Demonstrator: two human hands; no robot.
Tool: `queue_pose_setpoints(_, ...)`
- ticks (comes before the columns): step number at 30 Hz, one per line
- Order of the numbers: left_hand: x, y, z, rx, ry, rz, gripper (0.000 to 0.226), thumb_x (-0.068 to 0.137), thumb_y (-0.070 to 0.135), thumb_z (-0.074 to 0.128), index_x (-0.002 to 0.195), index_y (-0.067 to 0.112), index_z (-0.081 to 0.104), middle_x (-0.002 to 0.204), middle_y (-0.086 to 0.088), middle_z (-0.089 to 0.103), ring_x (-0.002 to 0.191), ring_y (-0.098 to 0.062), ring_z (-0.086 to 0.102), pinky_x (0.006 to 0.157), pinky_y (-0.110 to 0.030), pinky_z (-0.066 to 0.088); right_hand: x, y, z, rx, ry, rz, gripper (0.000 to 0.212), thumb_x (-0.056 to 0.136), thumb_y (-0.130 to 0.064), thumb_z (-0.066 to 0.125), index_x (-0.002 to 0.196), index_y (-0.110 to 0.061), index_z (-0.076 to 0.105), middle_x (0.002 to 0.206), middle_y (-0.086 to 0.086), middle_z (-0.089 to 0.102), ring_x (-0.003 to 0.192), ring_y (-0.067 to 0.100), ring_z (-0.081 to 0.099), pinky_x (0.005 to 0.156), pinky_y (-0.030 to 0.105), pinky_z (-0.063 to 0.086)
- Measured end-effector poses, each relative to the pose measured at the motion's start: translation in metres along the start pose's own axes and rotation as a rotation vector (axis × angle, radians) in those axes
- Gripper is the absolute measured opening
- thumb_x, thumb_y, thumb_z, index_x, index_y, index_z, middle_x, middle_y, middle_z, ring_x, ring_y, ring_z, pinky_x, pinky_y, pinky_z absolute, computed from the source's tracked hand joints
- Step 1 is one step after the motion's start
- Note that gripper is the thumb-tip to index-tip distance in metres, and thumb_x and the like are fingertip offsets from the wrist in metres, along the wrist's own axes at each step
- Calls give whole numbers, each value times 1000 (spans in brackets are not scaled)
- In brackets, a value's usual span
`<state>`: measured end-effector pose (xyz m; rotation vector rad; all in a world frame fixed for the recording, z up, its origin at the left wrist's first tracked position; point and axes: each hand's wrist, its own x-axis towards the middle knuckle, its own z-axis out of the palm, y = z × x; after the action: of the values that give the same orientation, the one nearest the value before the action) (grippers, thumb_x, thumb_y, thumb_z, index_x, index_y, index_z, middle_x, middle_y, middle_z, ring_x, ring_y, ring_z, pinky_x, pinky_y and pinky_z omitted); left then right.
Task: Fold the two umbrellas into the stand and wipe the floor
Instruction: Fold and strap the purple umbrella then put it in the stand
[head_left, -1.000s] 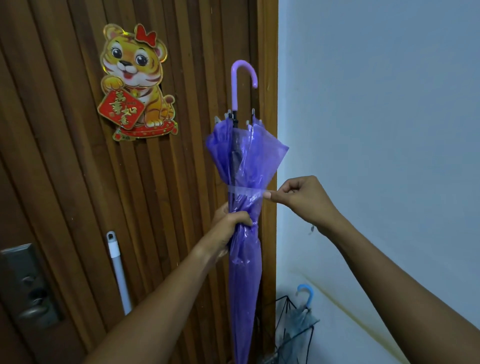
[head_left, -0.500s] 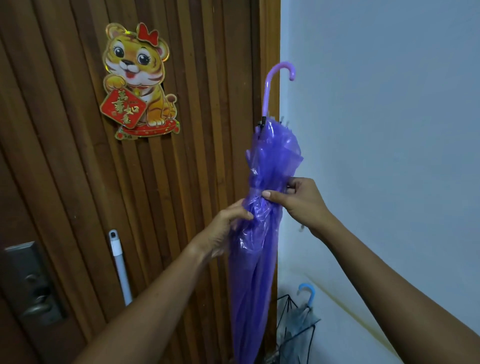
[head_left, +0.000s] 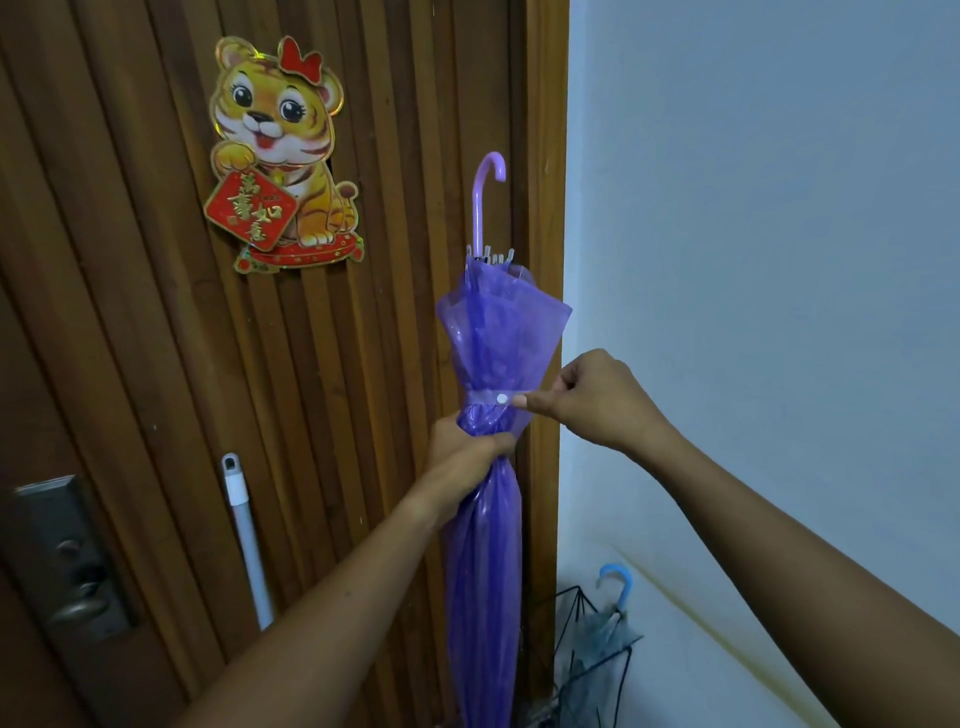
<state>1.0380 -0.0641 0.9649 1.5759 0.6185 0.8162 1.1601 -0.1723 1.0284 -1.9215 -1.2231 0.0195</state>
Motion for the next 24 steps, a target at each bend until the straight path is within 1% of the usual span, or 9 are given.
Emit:
queue_pose_setpoints(3,4,0,-6,-88,9,-63,19,68,-6,62,84,4,60,75,-13,58,68,-28,60,60,-32,52,0,-2,-6,85,11,-68,42,80,-33,82,57,-10,56,40,-13,50,40,1,49,41,8,35)
queue_pose_setpoints(5,5,2,-12,-208,-66,-106,30,70,-8,61,99,1,62,89,-18,58,78,-33,61,71,-36,59,2,1,-11,131,18,-83,42,80,-32,83,58,-5,59,38,-13,47,38,2,46,41,9,33)
queue_pose_setpoints(8,5,7,-19,-322,-215,-100,53,65,-3,62,117,-10,56,104,-19,59,79,-26,66,79,-37,60,3,11,-13,227,7,-79,42,79,-36,83,58,-7,61,41,-13,47,39,3,43,43,10,33)
queue_pose_setpoints(11,0,13,-18,-377,-351,-126,49,61,-3,57,109,-10,57,85,-14,59,64,-17,65,82,-40,59,2,18,-12,310,-18,-59,40,76,-41,84,64,-6,67,45,-13,48,41,3,41,42,10,31)
queue_pose_setpoints(13,-6,15,-18,-413,-462,-208,43,61,-3,53,104,-7,58,69,-10,60,57,-17,65,92,-45,50,1,20,-11,391,-135,-25,27,80,-39,81,75,-14,73,48,-14,50,43,4,39,42,13,31)
queue_pose_setpoints(15,-8,16,-18,-464,-594,-243,37,61,-4,52,98,-6,58,64,-10,59,57,-19,63,96,-48,48,-1,20,-9,524,-323,-18,23,87,-35,74,68,-24,70,52,-9,46,46,8,31,44,18,26)
queue_pose_setpoints(17,-6,18,-18,-492,-697,-249,34,61,-3,54,94,-5,62,68,-12,58,64,-23,62,95,-49,50,-4,21,-5,646,-408,-41,26,89,-34,71,67,-20,69,57,1,39,51,13,24,48,24,17)
queue_pose_setpoints(21,4,18,-22,-167,-575,-178,35,64,12,66,98,7,72,90,-10,67,80,-21,65,79,-34,52,0,20,4,551,-125,-76,33,88,-28,75,76,2,69,56,5,59,46,4,47,50,15,35)
queue_pose_setpoints(24,10,9,-27,54,-438,-90,56,67,32,79,120,25,63,106,2,70,103,-20,69,92,-43,55,5,27,18,390,93,-24,33,85,-33,78,82,-1,72,62,1,65,47,2,57,49,13,42)
